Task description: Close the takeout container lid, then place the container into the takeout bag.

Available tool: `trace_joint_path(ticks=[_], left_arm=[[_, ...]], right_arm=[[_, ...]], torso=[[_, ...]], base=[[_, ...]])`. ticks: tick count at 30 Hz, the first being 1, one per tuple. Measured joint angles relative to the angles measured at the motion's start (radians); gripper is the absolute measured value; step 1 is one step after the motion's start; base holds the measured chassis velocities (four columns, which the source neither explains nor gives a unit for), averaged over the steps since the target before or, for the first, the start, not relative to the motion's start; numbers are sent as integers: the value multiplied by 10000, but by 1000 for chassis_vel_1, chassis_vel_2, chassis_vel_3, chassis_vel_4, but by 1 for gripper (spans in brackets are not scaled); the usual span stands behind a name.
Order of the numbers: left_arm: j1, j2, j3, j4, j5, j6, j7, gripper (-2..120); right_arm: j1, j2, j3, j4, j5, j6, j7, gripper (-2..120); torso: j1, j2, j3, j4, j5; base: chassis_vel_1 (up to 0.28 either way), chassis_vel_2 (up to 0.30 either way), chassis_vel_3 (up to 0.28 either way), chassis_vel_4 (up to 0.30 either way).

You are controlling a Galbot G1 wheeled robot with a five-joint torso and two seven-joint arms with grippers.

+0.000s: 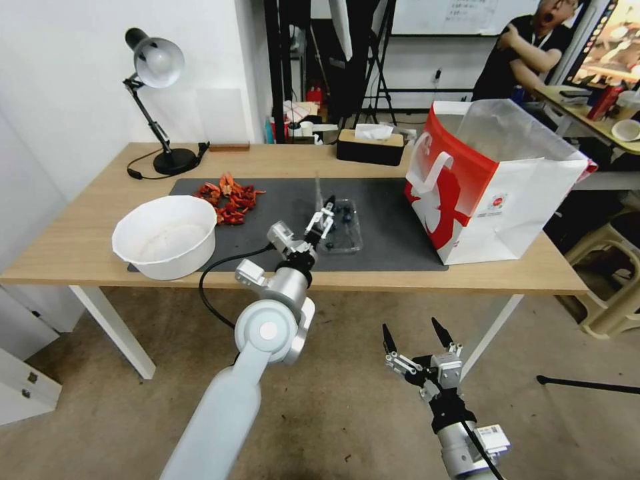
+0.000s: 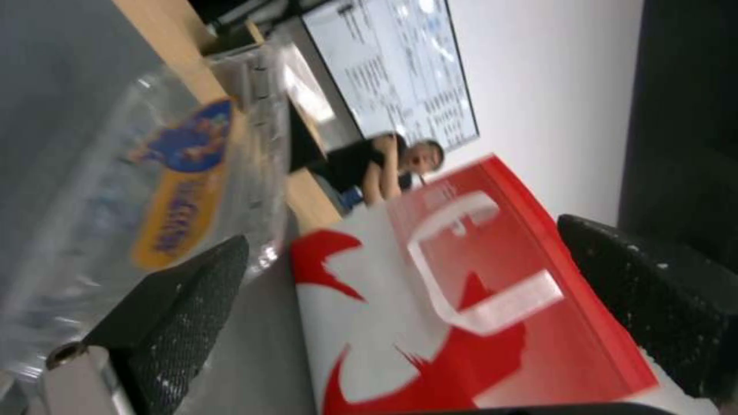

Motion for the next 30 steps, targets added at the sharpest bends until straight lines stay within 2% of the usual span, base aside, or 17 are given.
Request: trace_joint_path(ticks=[8, 10, 15, 23, 25, 26, 29, 30], left_arm=[[-684, -40, 375, 547, -380, 553, -436, 100], [-1074, -245, 455, 965, -765, 727, -768, 100], [-1452, -476, 449, 1406, -1183, 772, -985, 100], [-1872, -645, 588, 2031, -1209, 733, -1391, 74], [-1910, -635, 735, 2160, -971, 808, -1748, 64], [-1910, -635, 735, 2160, -971, 808, -1748, 64], [-1888, -637, 838, 2301, -649, 926, -2140, 49], [-1888, -637, 838, 2301, -649, 926, -2140, 49]], right_arm=[[-90, 81, 7, 3, -167, 86, -16, 100], [-120, 123, 20, -13, -210, 101, -17, 100], [-125, 170, 20, -40, -235, 103, -19, 100], [-91, 209, 8, -84, -171, 97, -66, 100], [-71, 189, -6, -31, 89, 86, -234, 100], [-71, 189, -6, -31, 89, 86, -234, 100], [79, 62, 90, 214, 995, 63, -772, 100], [79, 62, 90, 214, 995, 63, -772, 100]], torso=[[0, 0, 0, -1, 0], [0, 0, 0, -1, 1], [0, -1, 0, -1, 1], [0, 0, 0, 0, 1], [0, 0, 0, -1, 1], [0, 0, 0, -1, 1], [0, 0, 0, -2, 0], [0, 0, 0, -2, 0]], base=[[0, 0, 0, 0], [0, 0, 0, 0], [0, 0, 0, 0], [0, 0, 0, 0], [0, 0, 0, 0], [0, 0, 0, 0], [0, 0, 0, 0], [0, 0, 0, 0]])
